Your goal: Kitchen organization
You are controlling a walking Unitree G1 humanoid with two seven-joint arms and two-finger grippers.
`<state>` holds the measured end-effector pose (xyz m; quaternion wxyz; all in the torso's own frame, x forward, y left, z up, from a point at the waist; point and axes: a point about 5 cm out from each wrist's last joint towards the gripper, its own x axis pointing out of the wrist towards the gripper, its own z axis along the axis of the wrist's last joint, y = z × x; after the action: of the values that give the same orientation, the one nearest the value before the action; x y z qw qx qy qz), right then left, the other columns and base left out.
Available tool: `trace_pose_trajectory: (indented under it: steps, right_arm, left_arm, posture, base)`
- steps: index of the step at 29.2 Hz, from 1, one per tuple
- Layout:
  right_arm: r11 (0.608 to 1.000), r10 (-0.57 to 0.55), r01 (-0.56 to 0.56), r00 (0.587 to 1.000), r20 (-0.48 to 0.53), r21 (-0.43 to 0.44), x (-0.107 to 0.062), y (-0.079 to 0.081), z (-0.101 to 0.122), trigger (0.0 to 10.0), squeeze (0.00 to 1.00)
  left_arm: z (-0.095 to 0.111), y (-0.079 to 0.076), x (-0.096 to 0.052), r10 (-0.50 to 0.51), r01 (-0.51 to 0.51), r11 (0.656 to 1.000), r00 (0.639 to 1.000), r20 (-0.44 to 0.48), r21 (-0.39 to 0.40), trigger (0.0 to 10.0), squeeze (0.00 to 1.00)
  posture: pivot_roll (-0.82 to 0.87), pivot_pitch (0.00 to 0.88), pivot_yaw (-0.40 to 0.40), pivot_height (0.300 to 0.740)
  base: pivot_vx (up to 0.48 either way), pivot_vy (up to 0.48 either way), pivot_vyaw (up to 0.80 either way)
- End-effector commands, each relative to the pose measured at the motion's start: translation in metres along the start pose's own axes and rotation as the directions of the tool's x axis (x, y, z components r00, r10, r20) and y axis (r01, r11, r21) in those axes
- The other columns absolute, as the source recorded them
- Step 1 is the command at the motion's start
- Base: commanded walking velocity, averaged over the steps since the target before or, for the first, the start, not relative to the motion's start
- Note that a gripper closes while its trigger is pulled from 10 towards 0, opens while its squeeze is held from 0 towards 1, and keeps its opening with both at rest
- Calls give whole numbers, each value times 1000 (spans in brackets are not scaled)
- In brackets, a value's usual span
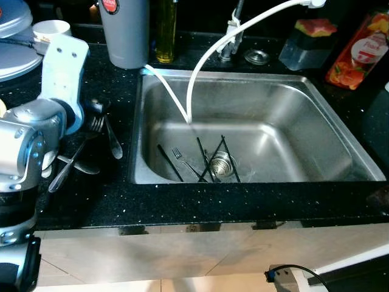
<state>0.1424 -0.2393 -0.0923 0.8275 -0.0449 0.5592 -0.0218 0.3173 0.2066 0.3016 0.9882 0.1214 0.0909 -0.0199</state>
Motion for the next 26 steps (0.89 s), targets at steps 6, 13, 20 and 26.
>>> trace_pose_trajectory:
  steps: [6,13,20,26]
  right_arm:
    - [1000,-11,11,1000,-18,6,-1,-4,-6,10000,0]
    - [1000,-15,15,1000,-14,7,-1,-6,-5,10000,0]
    - [1000,-20,20,1000,-14,11,-2,-8,-6,10000,0]
    - [1000,-24,24,999,-24,16,-2,-9,-12,10000,0]
  left_arm:
    - [-10,-10,11,-25,19,995,998,-64,-95,10000,0]
    - [-29,-13,28,10,-37,982,990,-144,-183,10000,0]
    - [-34,-14,35,16,-54,972,987,-162,-230,10000,0]
    - [-39,-18,43,16,-61,967,984,-180,-247,10000,0]
  posture:
    - [120,102,-50,740]
    - [109,106,-54,740]
    - [98,113,-49,740]
    - [86,119,-42,740]
  base:
    - [0,0,0]
    - [0,0,0]
    - [0,0,0]
    - [0,0,0]
